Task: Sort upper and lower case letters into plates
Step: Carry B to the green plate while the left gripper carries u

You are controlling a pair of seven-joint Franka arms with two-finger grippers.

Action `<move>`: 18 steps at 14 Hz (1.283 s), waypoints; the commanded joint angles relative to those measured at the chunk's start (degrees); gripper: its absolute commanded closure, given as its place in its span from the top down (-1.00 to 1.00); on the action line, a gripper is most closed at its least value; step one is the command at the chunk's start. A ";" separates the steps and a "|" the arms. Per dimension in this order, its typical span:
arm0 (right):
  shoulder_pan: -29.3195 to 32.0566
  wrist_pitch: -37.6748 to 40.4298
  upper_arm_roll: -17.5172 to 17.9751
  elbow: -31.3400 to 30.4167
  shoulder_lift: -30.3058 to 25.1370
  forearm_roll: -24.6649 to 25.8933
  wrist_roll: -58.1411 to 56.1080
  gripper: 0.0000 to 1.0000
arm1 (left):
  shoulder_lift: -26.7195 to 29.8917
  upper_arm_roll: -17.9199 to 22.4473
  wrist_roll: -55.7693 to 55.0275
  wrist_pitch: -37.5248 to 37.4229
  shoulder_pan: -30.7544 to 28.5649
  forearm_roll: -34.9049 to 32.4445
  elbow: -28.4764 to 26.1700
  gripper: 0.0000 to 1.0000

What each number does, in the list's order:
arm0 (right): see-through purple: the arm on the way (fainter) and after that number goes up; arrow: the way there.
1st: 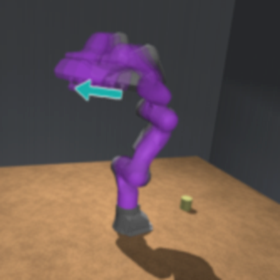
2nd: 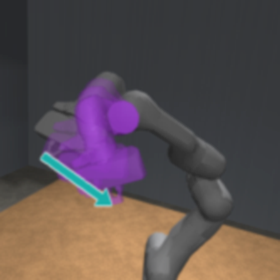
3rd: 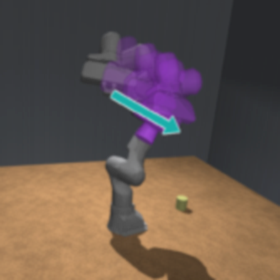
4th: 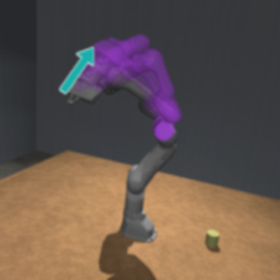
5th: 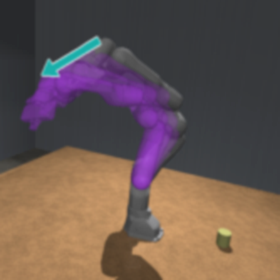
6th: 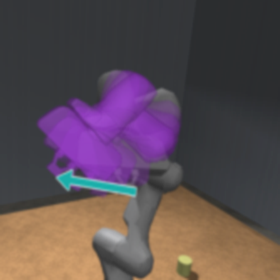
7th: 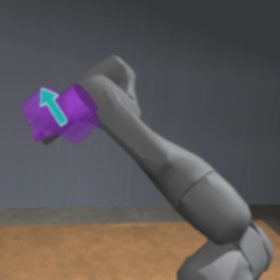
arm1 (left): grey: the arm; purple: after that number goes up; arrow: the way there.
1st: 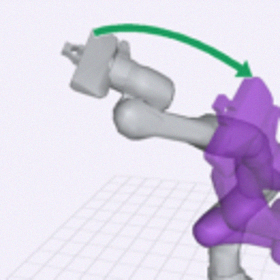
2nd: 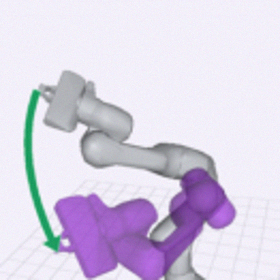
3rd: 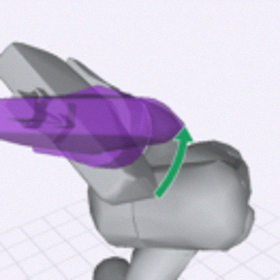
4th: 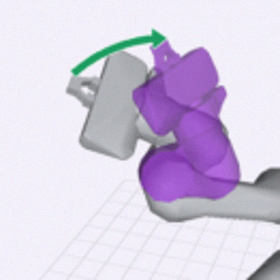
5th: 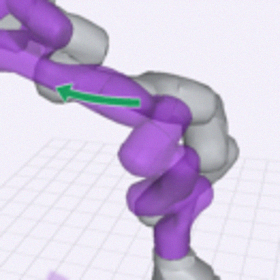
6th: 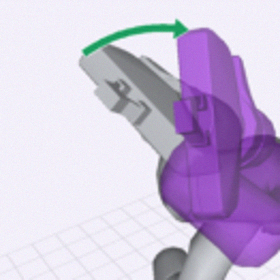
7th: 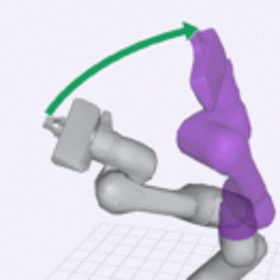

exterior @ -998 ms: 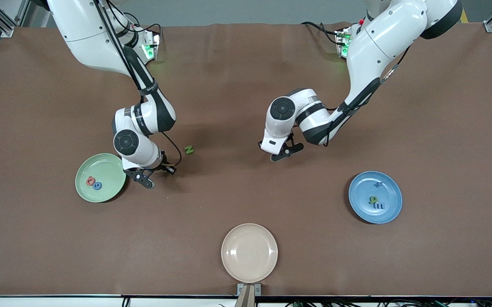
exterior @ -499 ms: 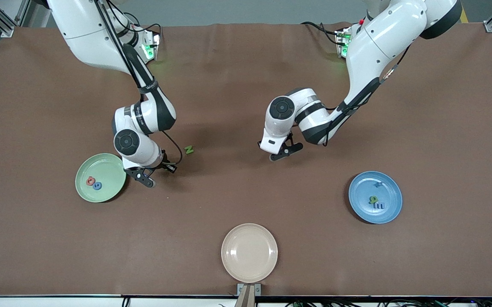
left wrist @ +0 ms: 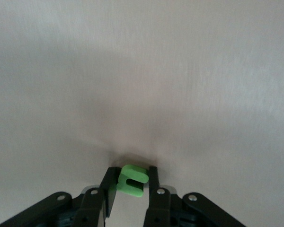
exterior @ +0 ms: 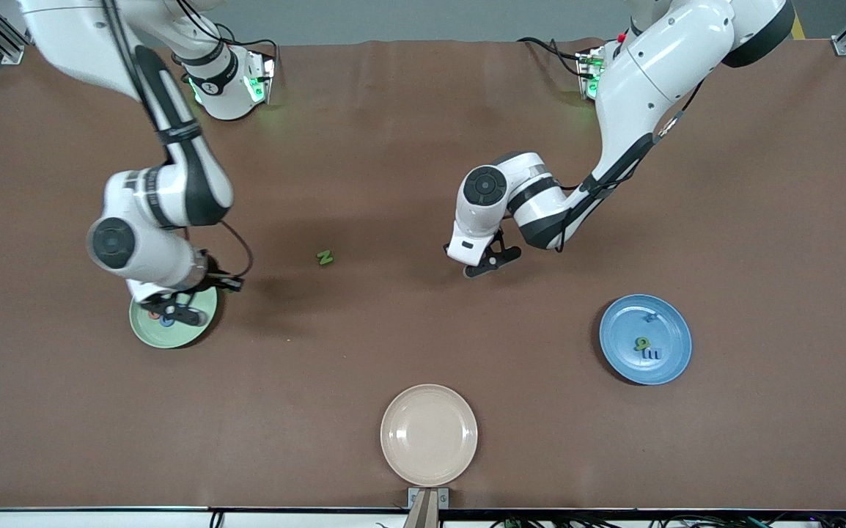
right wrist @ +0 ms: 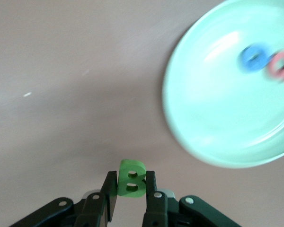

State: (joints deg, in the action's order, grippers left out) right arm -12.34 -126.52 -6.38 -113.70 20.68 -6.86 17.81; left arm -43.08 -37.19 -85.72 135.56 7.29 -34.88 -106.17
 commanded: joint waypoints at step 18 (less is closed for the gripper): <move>13.83 -13.93 1.02 -8.29 4.28 5.10 -12.01 -0.43 | -0.69 0.54 47.28 -8.30 -26.88 -8.01 17.40 -1.00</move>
State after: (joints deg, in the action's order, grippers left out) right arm 0.15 -138.47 -6.35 -121.29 24.08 -2.43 6.08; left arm -43.00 -36.22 -42.74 127.82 -18.02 -42.61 -89.52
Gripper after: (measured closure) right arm 0.714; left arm 0.687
